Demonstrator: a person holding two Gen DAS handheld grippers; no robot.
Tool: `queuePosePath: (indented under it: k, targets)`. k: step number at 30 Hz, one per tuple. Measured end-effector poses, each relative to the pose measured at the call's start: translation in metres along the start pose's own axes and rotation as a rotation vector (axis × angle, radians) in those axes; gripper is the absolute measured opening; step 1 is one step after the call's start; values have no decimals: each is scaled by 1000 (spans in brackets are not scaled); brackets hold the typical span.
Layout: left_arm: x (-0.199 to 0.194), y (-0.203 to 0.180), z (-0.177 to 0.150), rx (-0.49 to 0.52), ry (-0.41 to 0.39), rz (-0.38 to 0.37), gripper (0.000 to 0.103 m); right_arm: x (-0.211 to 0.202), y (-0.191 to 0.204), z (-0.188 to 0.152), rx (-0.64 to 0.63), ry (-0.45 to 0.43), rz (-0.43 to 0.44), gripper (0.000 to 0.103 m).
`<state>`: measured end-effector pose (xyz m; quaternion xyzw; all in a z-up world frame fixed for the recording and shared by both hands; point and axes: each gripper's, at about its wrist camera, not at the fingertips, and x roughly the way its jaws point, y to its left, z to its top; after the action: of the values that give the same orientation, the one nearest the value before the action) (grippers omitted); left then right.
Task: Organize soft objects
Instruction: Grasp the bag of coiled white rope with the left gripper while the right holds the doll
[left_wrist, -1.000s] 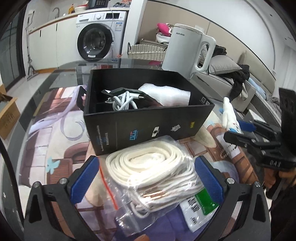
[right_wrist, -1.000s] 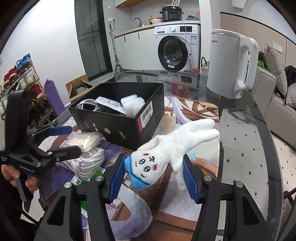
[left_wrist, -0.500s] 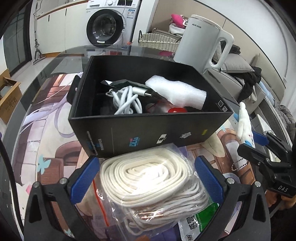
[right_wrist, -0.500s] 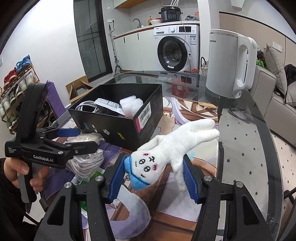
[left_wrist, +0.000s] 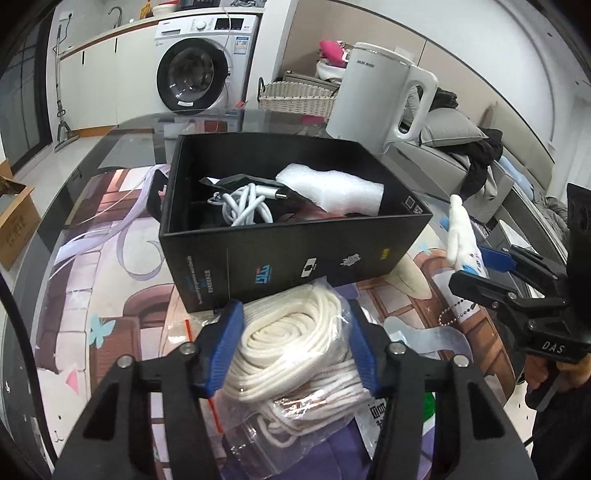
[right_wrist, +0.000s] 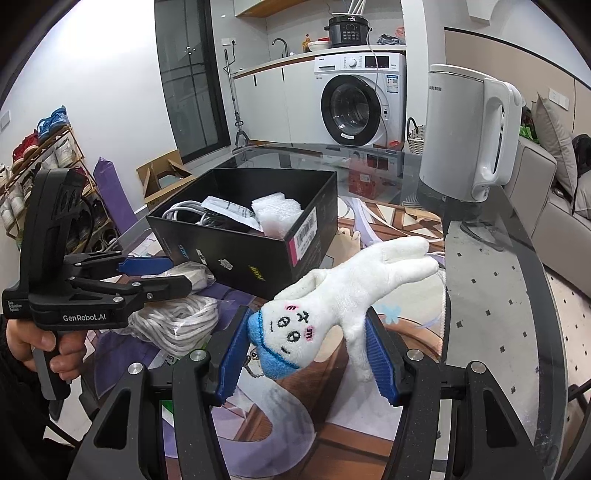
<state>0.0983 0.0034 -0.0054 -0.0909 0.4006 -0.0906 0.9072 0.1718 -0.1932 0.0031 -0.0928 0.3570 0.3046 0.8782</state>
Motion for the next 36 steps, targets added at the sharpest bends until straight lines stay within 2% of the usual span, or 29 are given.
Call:
queuePosePath:
  k: [3,4,8,10,12,20,30,31,35,36]
  targets:
    - [-3,2,-1,4,1,8,52,-1,3,1,-12,-4,2,59]
    - [-4,6,0,-7,0,10,55,-1,4,1,-14,-6,2,59]
    - [-3,19,0,-78,8,22,93,-1,5,1,-21,-7,3,59]
    - [0,25,-1,-108,27,23,97,0,5,1,-21,-8,3,59]
    - [5,27,-1,-118,55,30,97,-1,4,1,-21,-9,4,59]
    - [15,23,-6,-104,73,37,103,1,4,0,-21,-6,8,60]
    - [13,22,-11,-93,37,57,101,2,7,-1,-28,-4,14,60]
    - [13,20,-11,-82,38,66,99,2,7,-1,-27,-3,14,60]
    - [10,18,-10,-52,21,64,77,1,8,0,-27,-5,14,60]
    - [9,17,-10,-41,19,70,75,1,8,0,-27,-5,13,60]
